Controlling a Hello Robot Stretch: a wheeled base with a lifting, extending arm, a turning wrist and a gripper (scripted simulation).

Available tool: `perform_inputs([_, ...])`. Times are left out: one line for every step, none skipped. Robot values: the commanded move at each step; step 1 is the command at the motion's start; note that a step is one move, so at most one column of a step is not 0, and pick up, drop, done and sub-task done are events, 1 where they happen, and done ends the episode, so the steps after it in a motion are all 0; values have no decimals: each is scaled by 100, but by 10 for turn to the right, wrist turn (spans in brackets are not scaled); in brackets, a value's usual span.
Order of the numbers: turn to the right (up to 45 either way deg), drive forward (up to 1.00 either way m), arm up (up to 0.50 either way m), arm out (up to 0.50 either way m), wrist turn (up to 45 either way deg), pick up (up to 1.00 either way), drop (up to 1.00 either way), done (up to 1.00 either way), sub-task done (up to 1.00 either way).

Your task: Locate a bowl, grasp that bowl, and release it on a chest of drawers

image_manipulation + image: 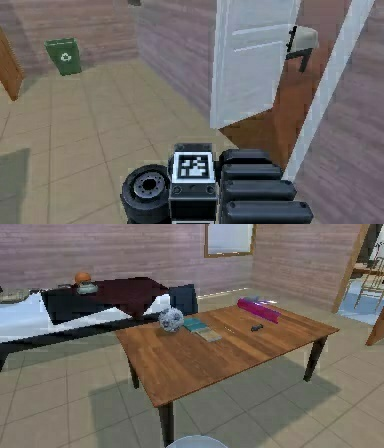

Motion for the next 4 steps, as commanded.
perform_inputs([270, 0, 0, 0, 0, 0, 0, 0, 0])
perform_inputs([-450, 0, 0, 0, 0, 0, 0, 0, 0])
perform_inputs([-450, 0, 0, 0, 0, 0, 0, 0, 0])
perform_inputs([-450, 0, 0, 0, 0, 0, 0, 0, 0])
